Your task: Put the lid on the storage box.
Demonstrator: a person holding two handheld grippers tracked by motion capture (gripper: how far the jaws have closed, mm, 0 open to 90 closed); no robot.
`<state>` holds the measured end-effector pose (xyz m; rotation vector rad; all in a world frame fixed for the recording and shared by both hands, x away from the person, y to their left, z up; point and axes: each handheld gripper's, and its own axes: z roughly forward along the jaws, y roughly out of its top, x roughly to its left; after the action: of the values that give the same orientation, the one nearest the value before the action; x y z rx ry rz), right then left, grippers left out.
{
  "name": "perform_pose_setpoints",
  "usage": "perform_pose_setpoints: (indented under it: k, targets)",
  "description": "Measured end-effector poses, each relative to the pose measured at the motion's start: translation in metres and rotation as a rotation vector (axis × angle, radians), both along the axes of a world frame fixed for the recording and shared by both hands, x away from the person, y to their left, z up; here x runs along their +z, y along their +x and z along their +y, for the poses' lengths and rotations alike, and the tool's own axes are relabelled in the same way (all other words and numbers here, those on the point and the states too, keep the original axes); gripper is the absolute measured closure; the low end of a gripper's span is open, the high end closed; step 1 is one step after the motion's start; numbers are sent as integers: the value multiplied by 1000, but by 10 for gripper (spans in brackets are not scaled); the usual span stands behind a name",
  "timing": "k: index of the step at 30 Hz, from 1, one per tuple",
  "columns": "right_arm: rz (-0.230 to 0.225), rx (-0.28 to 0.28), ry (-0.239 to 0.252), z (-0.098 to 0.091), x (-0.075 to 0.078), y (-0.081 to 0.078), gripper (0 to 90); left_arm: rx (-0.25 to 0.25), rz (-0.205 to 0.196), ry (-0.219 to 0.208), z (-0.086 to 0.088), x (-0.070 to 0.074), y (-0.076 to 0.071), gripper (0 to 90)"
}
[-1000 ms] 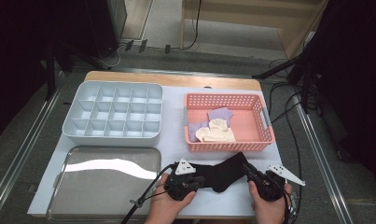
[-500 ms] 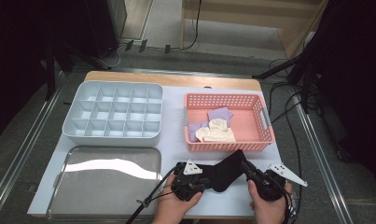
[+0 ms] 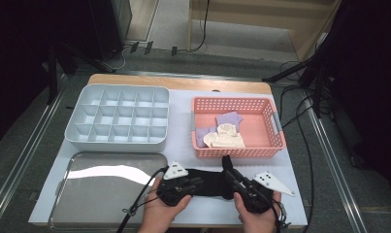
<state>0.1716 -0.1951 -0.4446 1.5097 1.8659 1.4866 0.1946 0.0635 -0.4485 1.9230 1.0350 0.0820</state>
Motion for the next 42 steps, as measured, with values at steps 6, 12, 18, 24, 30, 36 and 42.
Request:
perform_pose_setpoints:
  k: [6,12,18,24,30,36,42]
  targets:
    - [16,73,-19,40,-6,-5,750,62,-3,-5,33,0,0,814]
    - [34,131,-74,79,-22,-6,754,85,29,-12,45,-9,4,814]
    - [87,289,-24,95,-34,-4,602,88,52,-6,48,-18,7,802]
    - [45,238,7,60,-18,-11,572,98,45,-23,52,-16,9,791]
    - [53,22,-5,9,-22,-9,591,88,35,-27,52,-13,7,785]
    - [181,-14,-11,7,-47,0,563,70,41,-23,47,-16,7,779]
    - [189,40,-19,16,-52,1,721,49,68,-21,43,-20,8,779]
